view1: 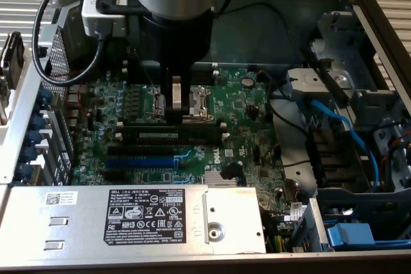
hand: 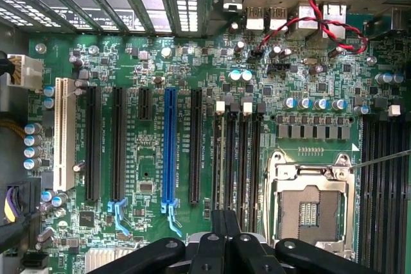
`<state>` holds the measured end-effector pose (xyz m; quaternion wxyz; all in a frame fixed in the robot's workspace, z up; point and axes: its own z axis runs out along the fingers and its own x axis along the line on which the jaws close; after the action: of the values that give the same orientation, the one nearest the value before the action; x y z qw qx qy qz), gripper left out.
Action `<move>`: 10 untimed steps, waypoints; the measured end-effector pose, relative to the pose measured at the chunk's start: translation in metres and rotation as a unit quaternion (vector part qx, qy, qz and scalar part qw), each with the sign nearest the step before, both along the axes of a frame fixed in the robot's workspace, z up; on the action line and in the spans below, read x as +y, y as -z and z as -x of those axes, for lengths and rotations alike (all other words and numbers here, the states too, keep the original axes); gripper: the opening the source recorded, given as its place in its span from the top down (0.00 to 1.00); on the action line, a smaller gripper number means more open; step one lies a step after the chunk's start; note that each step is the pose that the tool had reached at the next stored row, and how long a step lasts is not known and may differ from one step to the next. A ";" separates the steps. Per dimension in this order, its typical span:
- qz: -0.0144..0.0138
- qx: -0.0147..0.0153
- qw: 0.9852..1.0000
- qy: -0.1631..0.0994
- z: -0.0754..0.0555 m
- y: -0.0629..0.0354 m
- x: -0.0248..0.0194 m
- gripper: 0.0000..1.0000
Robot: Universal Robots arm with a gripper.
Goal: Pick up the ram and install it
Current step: 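Press down the ram until it locks into place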
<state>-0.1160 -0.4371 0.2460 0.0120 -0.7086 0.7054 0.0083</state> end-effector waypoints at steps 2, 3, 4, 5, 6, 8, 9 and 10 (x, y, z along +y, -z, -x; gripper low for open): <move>0.000 0.000 1.000 0.000 0.000 0.0009 0.0001 0.90; 0.000 0.000 1.000 0.000 0.000 0.0016 0.0001 0.90; 0.000 0.001 1.000 0.000 -0.001 0.0023 0.0000 0.90; 0.000 0.001 1.000 0.000 -0.001 0.0031 0.0000 0.90; -0.001 0.002 1.000 0.000 -0.001 0.0039 0.0001 0.90; -0.001 0.006 1.000 0.000 -0.002 0.0045 0.0000 0.90; -0.001 0.008 1.000 0.000 -0.003 0.0047 0.0000 0.90; -0.001 0.009 1.000 0.000 -0.004 0.0049 0.0000 0.90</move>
<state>-0.1121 -0.4371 0.2411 0.0058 -0.7085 0.7055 0.0153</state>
